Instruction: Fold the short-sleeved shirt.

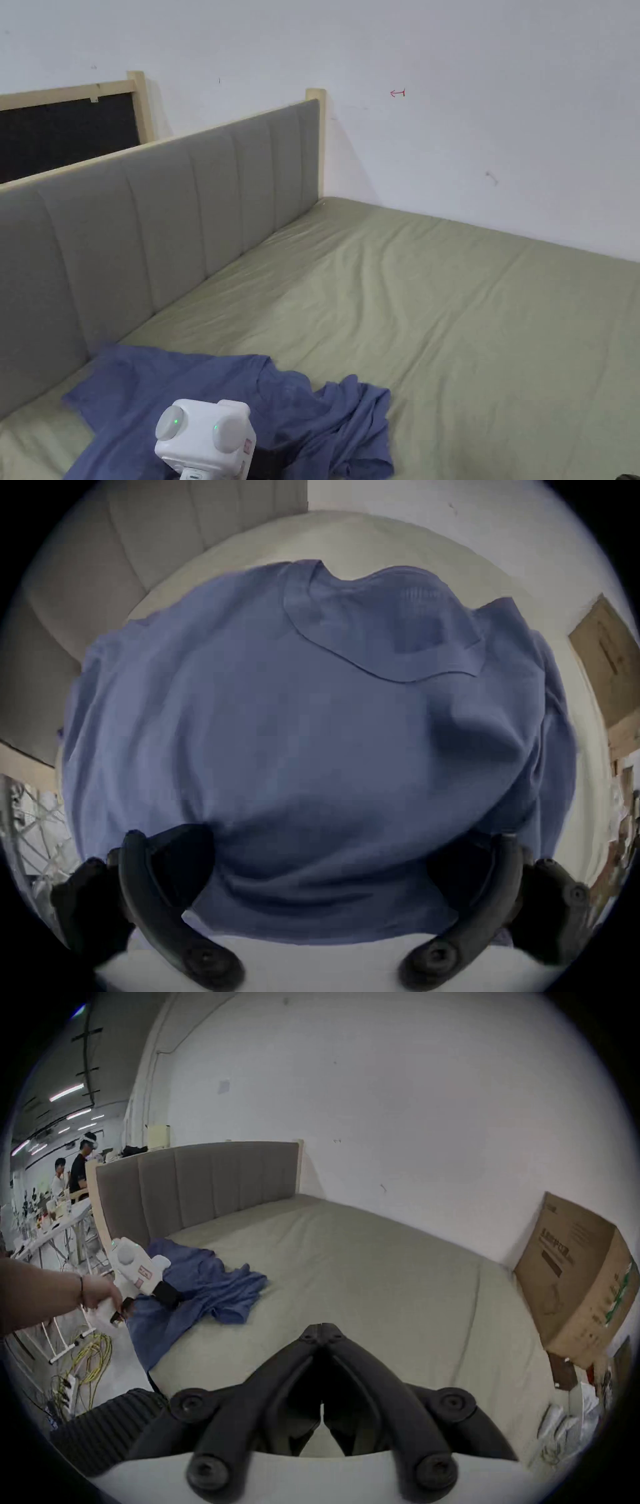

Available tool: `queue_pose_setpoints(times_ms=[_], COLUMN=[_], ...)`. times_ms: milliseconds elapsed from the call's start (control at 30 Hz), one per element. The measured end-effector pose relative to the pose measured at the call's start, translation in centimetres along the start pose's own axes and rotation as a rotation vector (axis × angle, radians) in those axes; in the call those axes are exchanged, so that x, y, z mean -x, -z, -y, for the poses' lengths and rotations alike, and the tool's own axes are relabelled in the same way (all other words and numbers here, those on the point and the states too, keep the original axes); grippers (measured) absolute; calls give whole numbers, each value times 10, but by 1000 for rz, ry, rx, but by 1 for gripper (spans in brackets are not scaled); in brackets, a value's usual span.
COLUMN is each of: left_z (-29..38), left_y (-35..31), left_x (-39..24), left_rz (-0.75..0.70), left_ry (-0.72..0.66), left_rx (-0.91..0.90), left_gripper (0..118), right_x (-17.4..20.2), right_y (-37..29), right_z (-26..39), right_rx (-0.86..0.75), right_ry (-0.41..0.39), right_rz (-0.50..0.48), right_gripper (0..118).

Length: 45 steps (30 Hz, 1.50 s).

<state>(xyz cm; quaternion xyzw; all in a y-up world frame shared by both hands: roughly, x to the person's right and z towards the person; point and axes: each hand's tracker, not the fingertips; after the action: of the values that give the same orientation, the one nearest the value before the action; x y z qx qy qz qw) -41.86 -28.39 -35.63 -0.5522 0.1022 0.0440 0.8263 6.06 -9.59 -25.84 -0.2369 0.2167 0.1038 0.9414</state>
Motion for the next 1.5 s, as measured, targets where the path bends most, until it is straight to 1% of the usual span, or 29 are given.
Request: queue_pose_setpoints(times_ms=[67, 100, 167, 200, 233, 267, 300, 333, 400, 433, 500, 533, 633, 700, 800, 900, 967, 1000, 1100, 1200, 1267, 1333, 1433, 1467, 1500], left_z=[-1, 8, 12, 18, 21, 23, 25, 29, 28, 28, 22, 17, 2, -10, -23, -29, -31, -33, -38, -40, -42, -41, -26, -21, -14], left_y=[-1, -21, -36, -50, -39, -52, -63, -76, -97, -114, -150, -172, -250, -301, -369, -416, -434, -440, -440, -412, -379, -331, -252, -228, -204], left_x=[-2, -10, -8, -5, 3, 7, 13, 20, 38, 40, 40, 37, 21, -2, -53, -114, -149, -168, -223, -281, -318, -358, -405, -414, -421], left_rz=[-4, -2, 8, 61, 65, 43, 53, 52, 163, 151, 51, 58, 131, 195, 277, 390, 487, 549, 640, 703, 758, 816, 787, 770, 751], left_ry=[-16, -16, -8, -4, -2, -12, -29, -65, -147, -149, -62, -15, 37, 87, 234, 358, 395, 412, 475, 531, 542, 562, 576, 566, 526], left_rx=[-29, -30, -49, -96, -157, -213, -230, -238, -278, -306, -388, -446, -599, -702, -828, -878, -908, -894, -852, -743, -608, -427, -165, -90, -26], left_gripper=[118, 118, 117, 99, 66, 19, 0, 0, 0, 0, 0, 0, 0, 0, 0, 0, 0, 0, 0, 0, 0, 0, 0, 0, 0], right_x=[-3, -4, -6, -7, -8, -9, -10, -11, -11, -12, -15, -16, -23, -28, -41, -56, -67, -73, -90, -108, -118, -128, -141, -145, -147], right_y=[3, 3, 3, 2, 1, 0, -1, -4, -9, -12, -18, -21, -36, -47, -68, -91, -106, -114, -136, -155, -163, -165, -161, -157, -153], right_z=[2, 3, 4, 3, 3, 4, 4, 3, 2, 2, 0, 0, -4, -8, -12, -13, -13, -11, -6, 3, 10, 21, 39, 45, 52], right_rx=[11, 14, 16, 17, 19, 19, 17, 15, 6, 0, -11, -20, -62, -93, -142, -188, -212, -222, -243, -257, -259, -238, -193, -182, -165], right_ry=[18, 26, 46, 57, 65, 69, 72, 74, 76, 77, 83, 83, 86, 93, 116, 142, 160, 169, 199, 221, 231, 250, 298, 311, 323], right_rz=[4, 4, 0, -4, -9, -12, -13, -14, -14, -16, -20, -18, 1, 19, 55, 106, 140, 161, 228, 292, 335, 366, 380, 381, 381], right_gripper=[0, 0, 0, 0, 0, 0, 0, 0, 0, 0, 0, 0, 0, 0, 0, 0, 0, 0, 0, 0, 0, 0, 0, 0, 0])
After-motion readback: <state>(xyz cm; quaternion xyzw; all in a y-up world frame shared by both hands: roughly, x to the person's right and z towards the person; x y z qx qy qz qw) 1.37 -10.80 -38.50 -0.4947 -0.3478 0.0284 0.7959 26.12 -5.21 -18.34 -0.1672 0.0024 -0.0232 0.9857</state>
